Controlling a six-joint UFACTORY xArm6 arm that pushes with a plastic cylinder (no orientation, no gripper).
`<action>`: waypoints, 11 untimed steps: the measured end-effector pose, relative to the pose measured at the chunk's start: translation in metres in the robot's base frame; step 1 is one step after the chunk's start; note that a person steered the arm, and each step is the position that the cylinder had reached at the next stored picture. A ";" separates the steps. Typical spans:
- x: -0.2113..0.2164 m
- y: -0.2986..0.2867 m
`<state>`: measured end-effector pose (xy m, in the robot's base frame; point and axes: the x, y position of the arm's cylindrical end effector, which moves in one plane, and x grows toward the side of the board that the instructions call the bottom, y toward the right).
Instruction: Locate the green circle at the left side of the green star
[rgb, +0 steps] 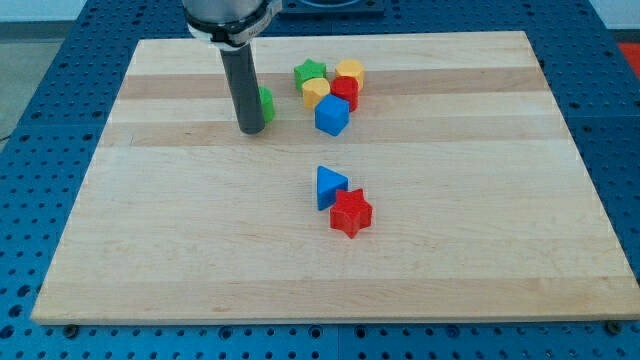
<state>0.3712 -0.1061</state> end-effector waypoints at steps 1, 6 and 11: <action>0.007 -0.001; -0.022 -0.015; -0.025 0.023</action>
<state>0.3459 -0.0828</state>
